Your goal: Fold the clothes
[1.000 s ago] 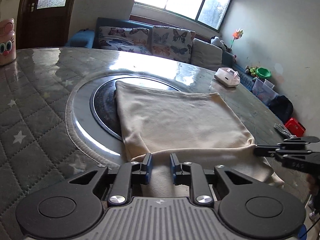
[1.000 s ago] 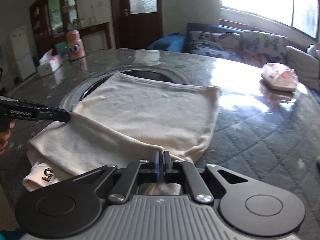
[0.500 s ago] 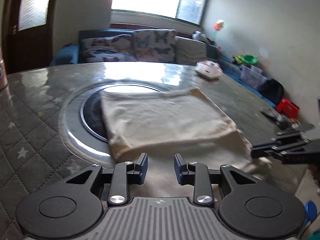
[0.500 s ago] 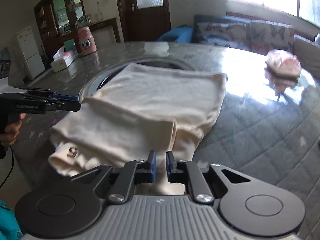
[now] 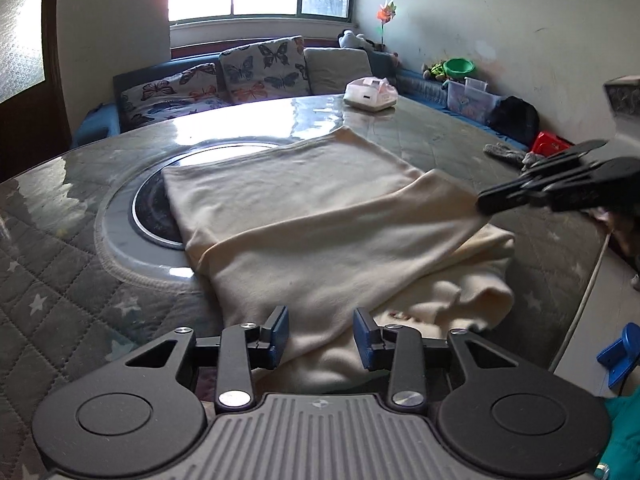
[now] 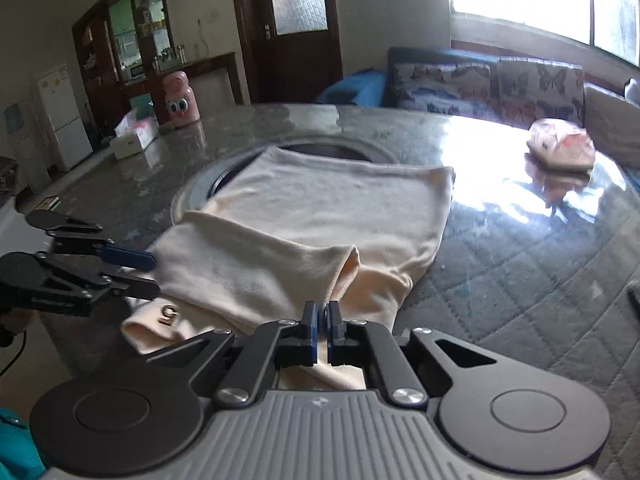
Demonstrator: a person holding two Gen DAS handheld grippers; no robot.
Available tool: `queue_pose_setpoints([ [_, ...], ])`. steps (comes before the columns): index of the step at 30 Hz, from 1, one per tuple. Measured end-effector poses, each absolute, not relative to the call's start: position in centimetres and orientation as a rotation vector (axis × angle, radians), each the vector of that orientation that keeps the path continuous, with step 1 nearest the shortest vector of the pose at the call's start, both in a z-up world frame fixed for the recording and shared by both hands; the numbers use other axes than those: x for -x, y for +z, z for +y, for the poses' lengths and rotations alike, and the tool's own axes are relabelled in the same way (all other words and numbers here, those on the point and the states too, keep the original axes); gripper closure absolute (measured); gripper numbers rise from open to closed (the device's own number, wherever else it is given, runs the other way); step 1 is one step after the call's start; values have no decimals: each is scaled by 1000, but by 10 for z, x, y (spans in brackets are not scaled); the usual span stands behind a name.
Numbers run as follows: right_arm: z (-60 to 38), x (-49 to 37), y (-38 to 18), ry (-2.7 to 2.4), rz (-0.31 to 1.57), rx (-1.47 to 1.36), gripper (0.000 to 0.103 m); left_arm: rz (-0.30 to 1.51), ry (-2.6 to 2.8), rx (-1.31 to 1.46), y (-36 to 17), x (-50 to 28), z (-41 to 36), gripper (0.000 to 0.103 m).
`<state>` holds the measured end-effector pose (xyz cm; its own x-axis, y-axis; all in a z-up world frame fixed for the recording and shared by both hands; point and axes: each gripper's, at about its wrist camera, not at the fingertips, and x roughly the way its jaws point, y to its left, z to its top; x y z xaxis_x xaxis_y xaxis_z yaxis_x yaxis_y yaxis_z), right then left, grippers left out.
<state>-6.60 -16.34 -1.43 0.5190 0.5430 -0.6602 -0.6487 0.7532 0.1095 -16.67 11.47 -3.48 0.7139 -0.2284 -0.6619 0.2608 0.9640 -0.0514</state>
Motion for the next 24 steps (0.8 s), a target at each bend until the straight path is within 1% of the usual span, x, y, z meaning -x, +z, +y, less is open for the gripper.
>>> queue_pose_setpoints([
  [1,-164,67,-13,716,735,152,100,735,-268,-45,-36,166,118,75],
  [2,-164,67,-14,717,743,154,100,738,-269,-43,-37,166,121,78],
  [4,-162,65,-23,721,790,178,98,741,-269,-35,-36,167,126,78],
  [6,-161,64,-32,709,814,202,94,742,-272,-37,-33,168,129,78],
  [12,-158,60,-10,717,700,217,94,701,-274,-18,-15,159,132,77],
  [15,-145,48,-14,735,680,234,94,674,-279,-6,-11,141,124,77],
  [20,-129,32,-32,756,686,267,94,680,-279,7,-19,112,117,77],
  [24,-130,29,-42,754,719,282,94,728,-245,9,-34,100,124,77],
])
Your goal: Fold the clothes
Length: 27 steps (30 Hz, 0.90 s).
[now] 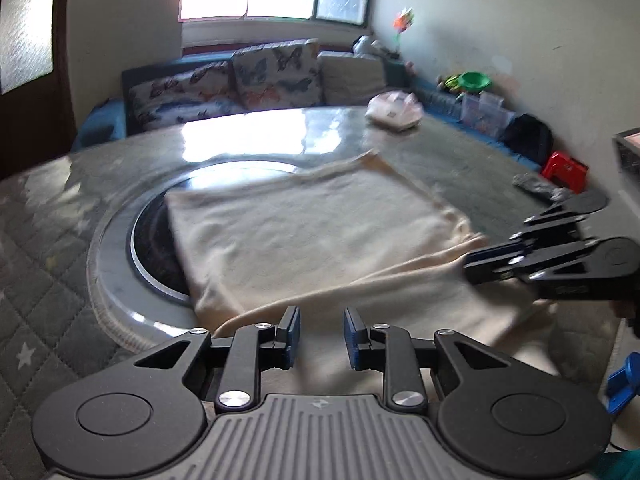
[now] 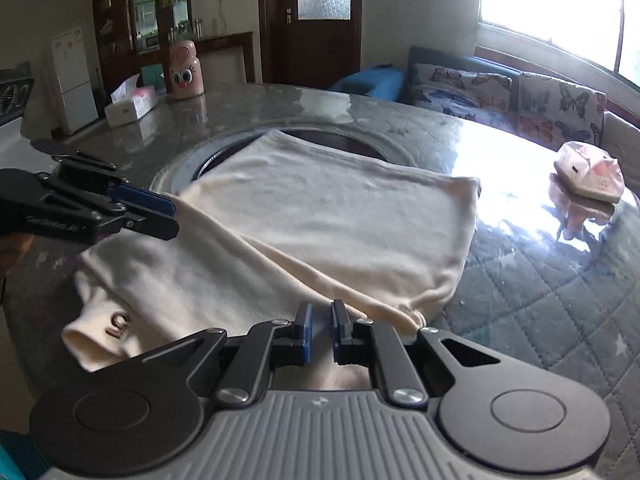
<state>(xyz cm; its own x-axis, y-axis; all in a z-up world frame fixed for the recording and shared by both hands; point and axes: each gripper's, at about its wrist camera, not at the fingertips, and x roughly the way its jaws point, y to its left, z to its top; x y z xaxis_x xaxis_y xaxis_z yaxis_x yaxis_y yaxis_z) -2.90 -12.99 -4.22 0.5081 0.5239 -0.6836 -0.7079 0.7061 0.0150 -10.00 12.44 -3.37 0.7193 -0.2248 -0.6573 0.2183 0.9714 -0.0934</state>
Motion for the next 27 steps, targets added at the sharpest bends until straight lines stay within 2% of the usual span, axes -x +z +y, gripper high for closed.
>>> queue_pose_setpoints([
  [9,-135,47,-45,812,729,319,90,722,-264,-20,-32,114,123,74],
  [13,-139,55,-37,823,710,329,85,709,-295,-79,-21,141,114,58],
  [15,-141,61,-31,832,701,343,83,698,-326,-112,-16,158,109,55],
  [17,-144,67,-27,839,693,365,76,687,-360,-149,-12,174,103,50],
  [21,-149,81,-23,843,685,411,70,685,-391,-246,-16,195,89,49],
  [23,-153,88,-21,839,681,435,61,690,-401,-291,-21,201,83,49],
  [27,-159,100,-19,845,662,477,54,672,-402,-395,-33,207,70,49],
])
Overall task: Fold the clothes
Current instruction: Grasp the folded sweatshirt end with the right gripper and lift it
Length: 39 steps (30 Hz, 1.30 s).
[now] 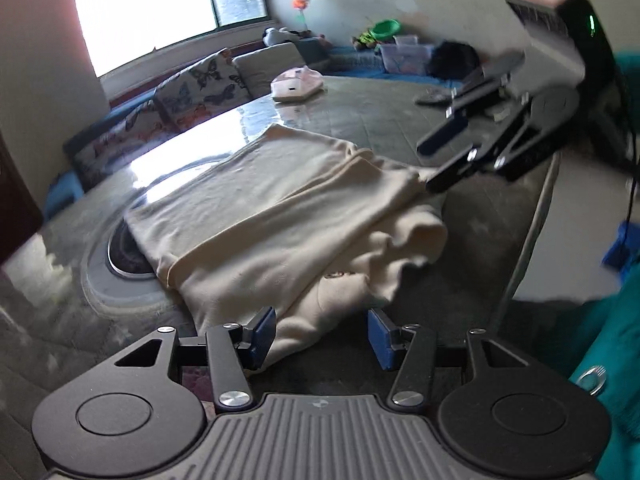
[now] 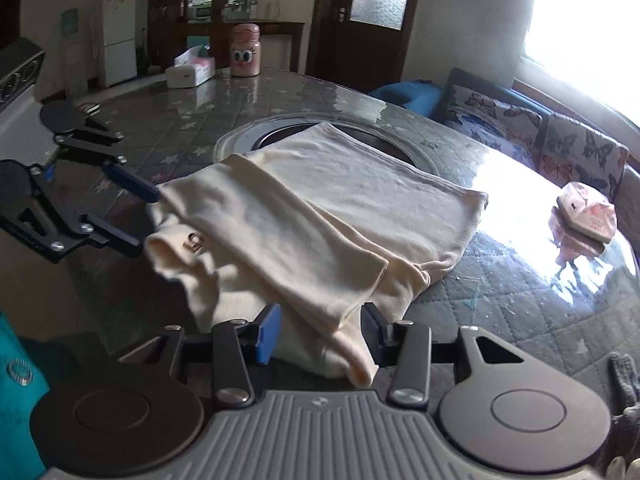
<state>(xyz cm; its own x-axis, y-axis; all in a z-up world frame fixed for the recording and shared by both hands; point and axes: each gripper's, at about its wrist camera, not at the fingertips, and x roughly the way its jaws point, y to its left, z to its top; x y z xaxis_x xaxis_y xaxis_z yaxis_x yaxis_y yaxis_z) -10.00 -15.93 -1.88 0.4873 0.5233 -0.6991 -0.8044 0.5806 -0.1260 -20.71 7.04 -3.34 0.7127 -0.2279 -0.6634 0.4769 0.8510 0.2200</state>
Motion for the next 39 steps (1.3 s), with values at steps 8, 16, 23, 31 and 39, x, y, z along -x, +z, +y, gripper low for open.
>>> queue_pose_setpoints([
  [8,-157,118,-30,864,623,607,44,584,-396,-503,-45,205,52,77],
  [16,-145,126,-39,937,530,682,37,559,-374,-320,-15,172,70,94],
  [23,-126,110,-50,982,490,677,67,598,-378,-213,-13,142,84,95],
  [31,-130,66,-30,992,651,456,90,606,-373,-265,-21,166,90,64],
  [39,-132,46,-15,980,683,352,91,603,-353,-387,-36,187,87,58],
])
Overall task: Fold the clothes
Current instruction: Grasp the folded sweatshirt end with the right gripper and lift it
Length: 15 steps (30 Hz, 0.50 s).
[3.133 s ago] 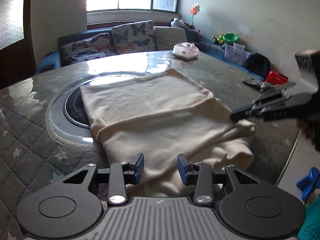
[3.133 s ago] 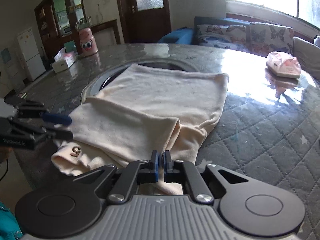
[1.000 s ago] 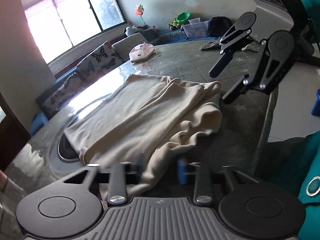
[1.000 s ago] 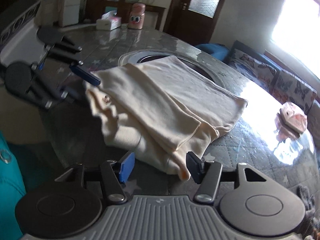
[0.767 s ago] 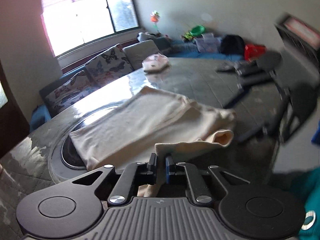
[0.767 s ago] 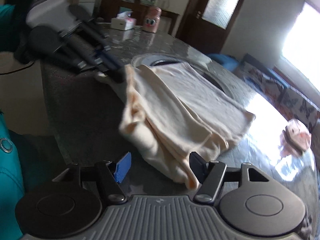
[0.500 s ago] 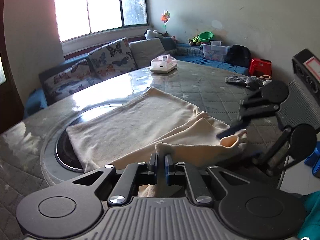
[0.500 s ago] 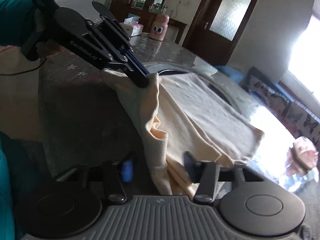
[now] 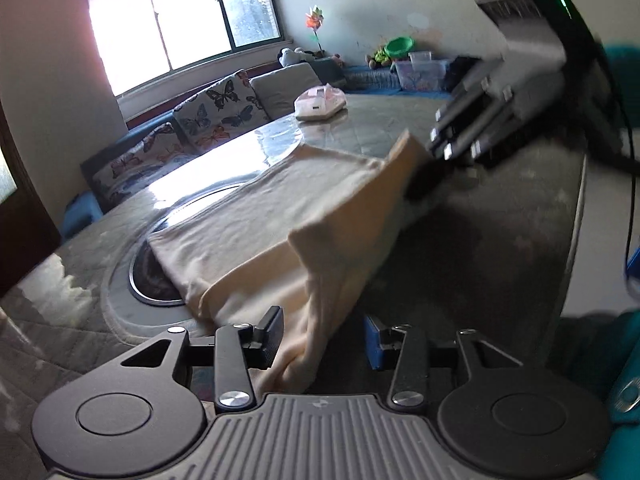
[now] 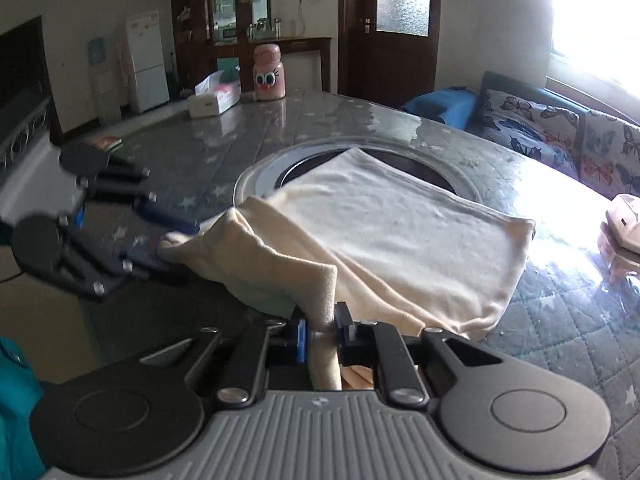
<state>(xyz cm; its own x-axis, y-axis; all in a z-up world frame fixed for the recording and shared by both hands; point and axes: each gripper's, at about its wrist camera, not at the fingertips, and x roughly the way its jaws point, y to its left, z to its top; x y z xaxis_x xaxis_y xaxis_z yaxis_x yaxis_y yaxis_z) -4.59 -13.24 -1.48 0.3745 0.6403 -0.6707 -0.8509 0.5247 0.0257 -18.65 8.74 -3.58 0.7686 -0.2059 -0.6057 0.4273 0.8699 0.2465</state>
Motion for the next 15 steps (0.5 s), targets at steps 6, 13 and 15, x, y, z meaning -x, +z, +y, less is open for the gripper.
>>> queue_pose_setpoints([
  [6,-131,47,-12,955,672,334,93,611,-312,-443,-46,181,91,88],
  [13,-141,73,-6,952,617,339,94,560,-317,-375,-23,197,95,93],
  [15,-148,83,3,966,601,337,94,545,-325,-370,-14,209,94,93],
])
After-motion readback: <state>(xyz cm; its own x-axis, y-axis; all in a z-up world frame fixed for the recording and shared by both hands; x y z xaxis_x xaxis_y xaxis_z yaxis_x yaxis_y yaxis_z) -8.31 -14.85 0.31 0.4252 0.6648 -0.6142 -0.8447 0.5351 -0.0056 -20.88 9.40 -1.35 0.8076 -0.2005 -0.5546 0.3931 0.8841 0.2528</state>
